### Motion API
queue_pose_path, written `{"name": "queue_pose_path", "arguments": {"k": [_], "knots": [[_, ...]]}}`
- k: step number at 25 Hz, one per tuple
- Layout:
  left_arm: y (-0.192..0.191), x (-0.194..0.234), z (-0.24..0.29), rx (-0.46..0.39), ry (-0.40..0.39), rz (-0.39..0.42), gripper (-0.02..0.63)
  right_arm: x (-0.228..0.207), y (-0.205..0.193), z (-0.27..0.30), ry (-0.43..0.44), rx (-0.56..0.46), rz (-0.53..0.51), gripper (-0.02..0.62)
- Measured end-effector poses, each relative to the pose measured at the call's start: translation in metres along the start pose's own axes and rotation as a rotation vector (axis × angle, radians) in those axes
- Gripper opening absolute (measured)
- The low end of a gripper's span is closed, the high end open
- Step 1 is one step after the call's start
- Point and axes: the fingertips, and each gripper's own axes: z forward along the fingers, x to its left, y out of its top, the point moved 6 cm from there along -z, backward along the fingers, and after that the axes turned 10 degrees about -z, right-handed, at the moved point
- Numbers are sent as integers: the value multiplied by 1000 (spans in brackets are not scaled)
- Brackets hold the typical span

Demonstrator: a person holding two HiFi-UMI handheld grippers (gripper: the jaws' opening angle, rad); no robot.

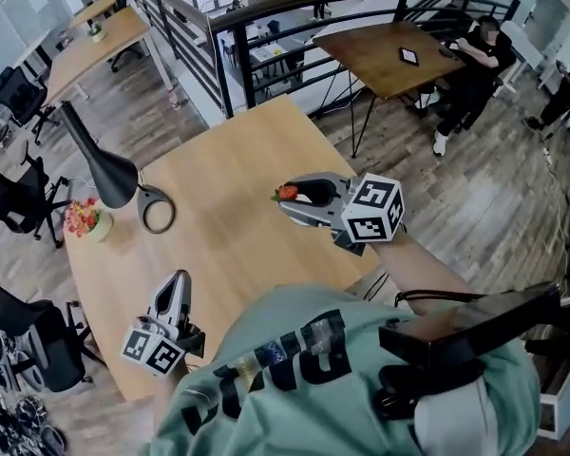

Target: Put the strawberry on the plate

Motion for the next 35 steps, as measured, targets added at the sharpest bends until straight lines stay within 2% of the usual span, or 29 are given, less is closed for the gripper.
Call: {"name": "queue_pose_path", "arguments": {"k": [5, 10, 14, 18, 21, 24, 27, 31, 35], "knots": [[3, 32, -27, -32, 37, -19, 5, 10, 4, 33, 29, 33, -19, 147], [-5, 33, -25, -51, 98, -40, 5, -3, 2, 48, 99, 32, -28, 146], [-16, 14, -2, -58, 178, -21, 5, -30, -12, 38, 179, 14, -46, 146], [-37, -18, 57, -49, 253, -24, 5, -76, -41, -2, 229, 2, -46, 146], [-51, -36, 113, -18, 233, -23, 5, -118, -59, -27, 211, 7, -55, 147], [-66, -42, 151, 63, 206, -21, 5, -143, -74, -38, 179, 17, -54, 146], [-74, -34, 170, 130, 180, -20, 5, -148, -86, -37, 149, 26, -53, 146], [-85, -9, 175, 208, 118, -28, 5, -132, -103, -25, 101, 62, -32, 146], [-108, 3, 193, 263, 87, -19, 5, -139, -127, -21, 95, 87, -10, 146]]}}
